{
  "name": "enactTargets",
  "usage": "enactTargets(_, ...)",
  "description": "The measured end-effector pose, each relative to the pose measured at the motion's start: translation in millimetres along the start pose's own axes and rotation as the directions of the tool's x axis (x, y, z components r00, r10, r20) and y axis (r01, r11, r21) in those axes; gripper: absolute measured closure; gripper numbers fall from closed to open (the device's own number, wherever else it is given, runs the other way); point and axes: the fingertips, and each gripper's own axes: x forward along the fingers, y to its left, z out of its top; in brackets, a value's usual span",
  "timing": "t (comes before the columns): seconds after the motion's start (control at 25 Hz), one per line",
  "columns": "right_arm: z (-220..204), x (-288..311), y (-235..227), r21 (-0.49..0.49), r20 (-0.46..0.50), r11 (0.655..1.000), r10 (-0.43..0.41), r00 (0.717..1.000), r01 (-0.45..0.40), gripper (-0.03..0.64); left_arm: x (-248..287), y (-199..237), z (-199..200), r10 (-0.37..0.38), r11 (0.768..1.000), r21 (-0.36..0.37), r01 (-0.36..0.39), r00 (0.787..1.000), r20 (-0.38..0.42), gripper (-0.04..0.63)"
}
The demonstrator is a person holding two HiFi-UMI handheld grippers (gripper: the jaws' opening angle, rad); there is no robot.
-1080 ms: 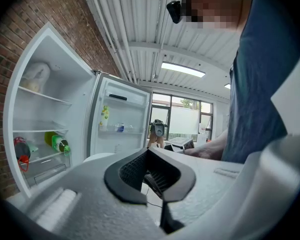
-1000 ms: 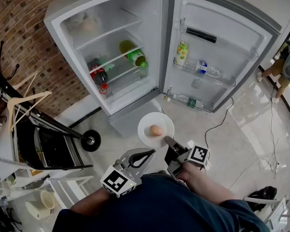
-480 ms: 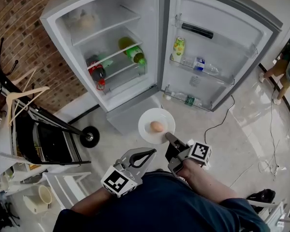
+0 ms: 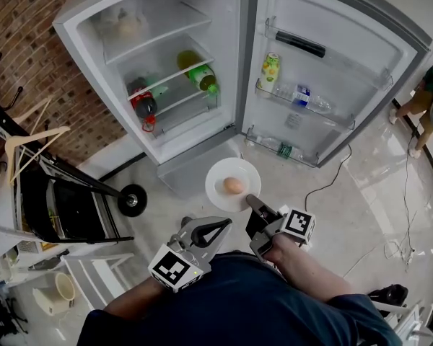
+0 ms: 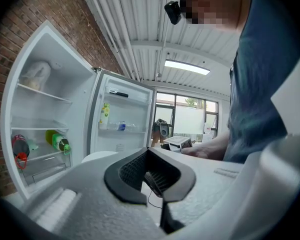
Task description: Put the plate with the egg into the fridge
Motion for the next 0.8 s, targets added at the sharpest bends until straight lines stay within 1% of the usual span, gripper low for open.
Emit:
enactTargets(0.08, 4, 10, -1, 0.006, 0.009, 1.0, -0.003, 1.0, 0.003, 0.598, 3, 12, 0, -0.011, 1.0, -0.001, 0.011, 1.0, 0.006, 0.591)
enactTargets(0.2, 14, 27, -3, -0.015, 0.026, 1.0, -0.026, 0.999, 0.026, 0.598, 7, 36, 3, -0.03, 1.0, -0.001, 0.03, 0.999, 0.012, 0.591)
enactTargets(0.32, 22, 52, 1, 0.007, 0.047, 1.0, -0.028, 0.999, 0.027, 0.598, 11, 65, 8, -0.054, 0.998, 0.012, 0.054, 0.998, 0.012, 0.591)
enactTargets(0.48, 33, 88, 4, 0.013, 0.068, 0.999, -0.046, 0.997, 0.045, 0.598, 14, 108, 18, -0.083, 0.996, 0.025, 0.083, 0.996, 0.012, 0.591)
enactTargets(0.64, 45, 128, 12, 0.019, 0.09, 0.998, -0.061, 0.994, 0.06, 0.598, 13, 159, 28, -0.095, 0.995, 0.014, 0.095, 0.996, 0.0, 0.591)
enactTargets(0.8, 56, 163, 15, 0.024, 0.121, 0.997, -0.081, 0.989, 0.079, 0.598, 12, 199, 34, -0.118, 0.993, 0.011, 0.118, 0.993, 0.001, 0.591)
